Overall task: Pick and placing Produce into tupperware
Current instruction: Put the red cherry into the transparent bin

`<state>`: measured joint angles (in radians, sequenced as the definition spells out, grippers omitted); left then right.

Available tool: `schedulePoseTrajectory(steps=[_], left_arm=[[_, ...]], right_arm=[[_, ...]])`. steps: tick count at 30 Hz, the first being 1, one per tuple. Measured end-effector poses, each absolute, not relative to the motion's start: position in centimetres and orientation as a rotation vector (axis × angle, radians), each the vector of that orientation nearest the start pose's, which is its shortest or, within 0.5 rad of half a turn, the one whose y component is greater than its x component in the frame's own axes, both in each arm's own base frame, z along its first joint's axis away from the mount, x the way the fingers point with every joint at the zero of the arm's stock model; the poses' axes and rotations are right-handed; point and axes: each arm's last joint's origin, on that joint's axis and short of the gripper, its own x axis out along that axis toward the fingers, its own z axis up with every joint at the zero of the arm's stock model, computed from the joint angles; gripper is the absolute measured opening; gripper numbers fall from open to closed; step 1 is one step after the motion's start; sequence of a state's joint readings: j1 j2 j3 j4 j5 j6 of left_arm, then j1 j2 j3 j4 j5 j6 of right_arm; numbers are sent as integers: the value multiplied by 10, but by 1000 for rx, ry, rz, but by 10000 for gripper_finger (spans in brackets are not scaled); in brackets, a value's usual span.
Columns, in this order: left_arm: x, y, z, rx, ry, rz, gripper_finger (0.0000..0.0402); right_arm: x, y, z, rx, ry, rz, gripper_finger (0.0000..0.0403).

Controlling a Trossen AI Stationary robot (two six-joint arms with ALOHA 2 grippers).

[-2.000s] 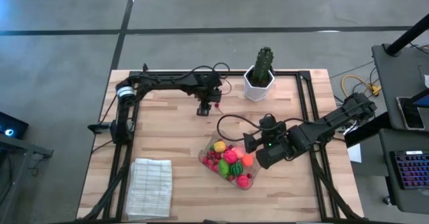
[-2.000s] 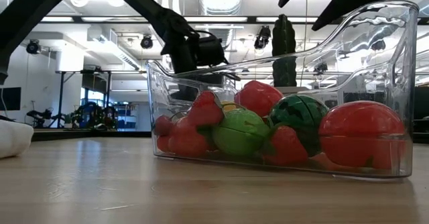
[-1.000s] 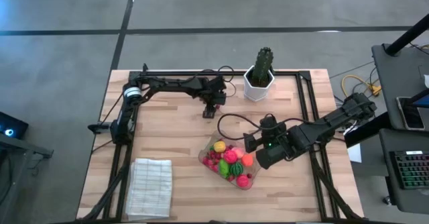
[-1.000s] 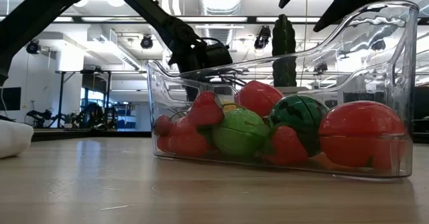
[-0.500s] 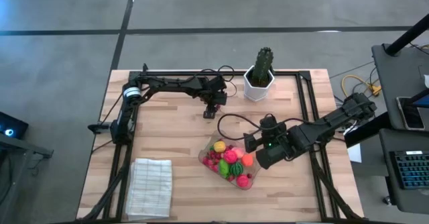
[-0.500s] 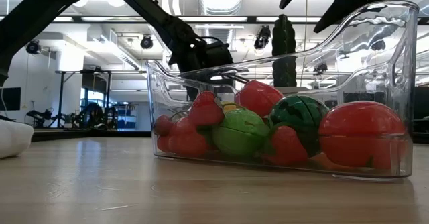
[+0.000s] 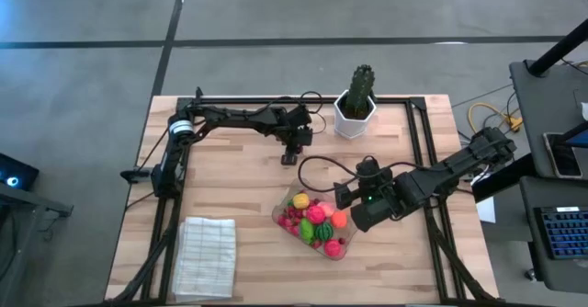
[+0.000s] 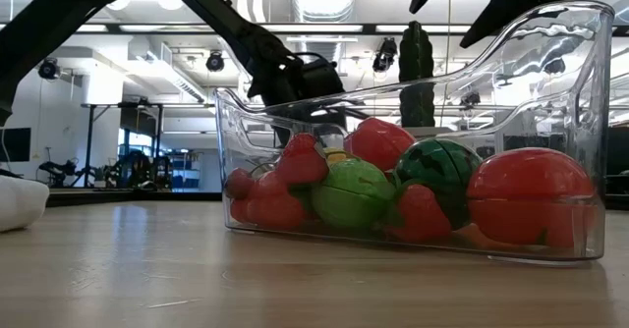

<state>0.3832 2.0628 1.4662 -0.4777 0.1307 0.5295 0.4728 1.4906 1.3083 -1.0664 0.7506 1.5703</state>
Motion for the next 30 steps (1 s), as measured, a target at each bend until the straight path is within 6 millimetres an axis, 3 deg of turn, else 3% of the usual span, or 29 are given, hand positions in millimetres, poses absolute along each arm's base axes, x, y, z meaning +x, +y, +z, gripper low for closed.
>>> schedulePoseTrajectory(steps=[6,21,30], left_arm=[[398,155,163,207,1062,-56,68],[398,153,165,207,1074,-56,65],[395,149,184,231,1058,-39,65]], right_arm=[[257,109,297,708,554,-894,368],[257,109,297,733,542,-903,368],[258,109,299,732,528,-904,368]])
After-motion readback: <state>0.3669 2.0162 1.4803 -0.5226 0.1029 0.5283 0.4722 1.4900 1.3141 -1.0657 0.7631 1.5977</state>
